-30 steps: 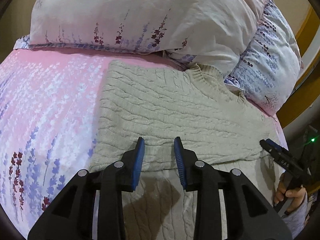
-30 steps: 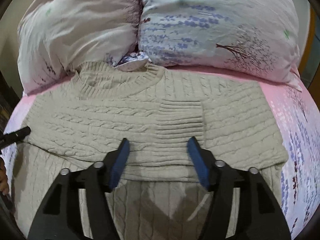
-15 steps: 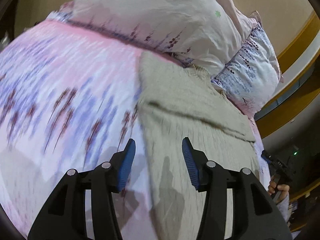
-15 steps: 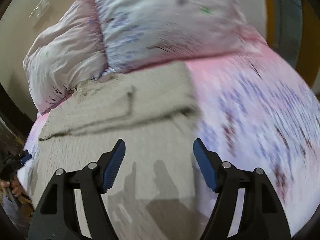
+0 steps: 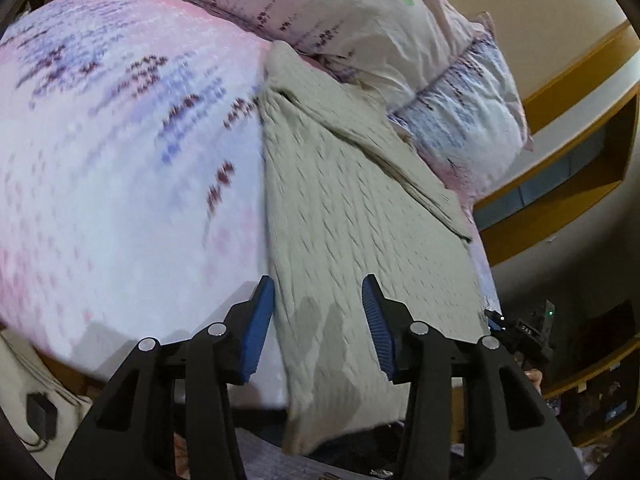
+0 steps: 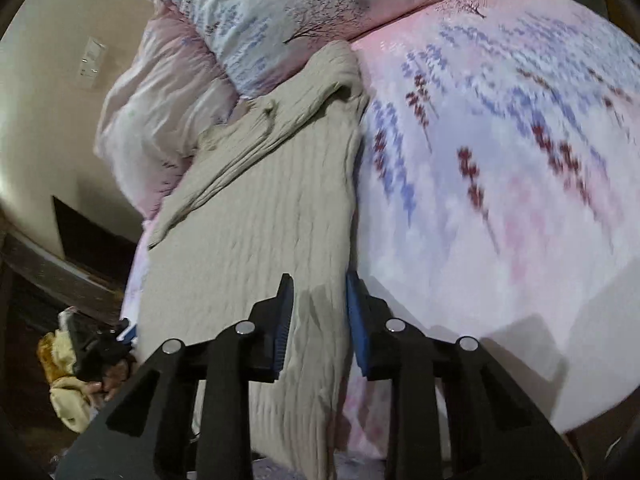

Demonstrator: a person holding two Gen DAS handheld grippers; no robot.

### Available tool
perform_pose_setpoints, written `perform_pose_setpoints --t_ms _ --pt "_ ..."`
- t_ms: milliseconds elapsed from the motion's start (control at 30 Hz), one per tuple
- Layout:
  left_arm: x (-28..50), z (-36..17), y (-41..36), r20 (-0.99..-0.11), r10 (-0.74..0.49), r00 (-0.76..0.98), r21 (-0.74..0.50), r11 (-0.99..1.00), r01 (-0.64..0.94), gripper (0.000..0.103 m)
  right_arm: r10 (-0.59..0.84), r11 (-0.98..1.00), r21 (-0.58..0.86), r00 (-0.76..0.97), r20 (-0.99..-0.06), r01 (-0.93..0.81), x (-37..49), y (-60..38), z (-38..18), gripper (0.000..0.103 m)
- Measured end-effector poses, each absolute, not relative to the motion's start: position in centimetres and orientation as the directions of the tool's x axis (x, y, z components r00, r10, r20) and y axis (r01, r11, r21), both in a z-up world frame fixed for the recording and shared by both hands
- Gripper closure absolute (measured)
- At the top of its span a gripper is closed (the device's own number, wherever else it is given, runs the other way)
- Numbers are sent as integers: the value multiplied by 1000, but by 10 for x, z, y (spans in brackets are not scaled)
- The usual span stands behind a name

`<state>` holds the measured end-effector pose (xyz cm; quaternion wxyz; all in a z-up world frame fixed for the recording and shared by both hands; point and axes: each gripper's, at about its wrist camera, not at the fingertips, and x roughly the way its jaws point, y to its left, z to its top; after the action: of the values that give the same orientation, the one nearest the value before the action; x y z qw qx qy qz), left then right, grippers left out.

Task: Fold small clothes
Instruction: 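Grasp the sweater hem with the left tool while the right tool grasps it too, then lift the hem with both tools and fold it toward the collar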

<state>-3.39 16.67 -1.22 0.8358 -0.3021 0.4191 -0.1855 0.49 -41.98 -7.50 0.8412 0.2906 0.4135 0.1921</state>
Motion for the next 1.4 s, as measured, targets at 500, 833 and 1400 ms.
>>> perform_pose_setpoints --t_ms 500,833,1400 --pt "-83 -27 145 -526 -676 516 -754 652 86 79 707 675 700 476 -522 -235 -50 -384 -84 93" --pt "-77 -4 143 -554 -603 574 -667 734 128 97 552 812 496 683 -479 -308 -60 -373 -32 96" --pt "19 86 160 -415 -458 786 -565 807 171 97 204 977 107 954 -219 -185 -26 -346 42 97"
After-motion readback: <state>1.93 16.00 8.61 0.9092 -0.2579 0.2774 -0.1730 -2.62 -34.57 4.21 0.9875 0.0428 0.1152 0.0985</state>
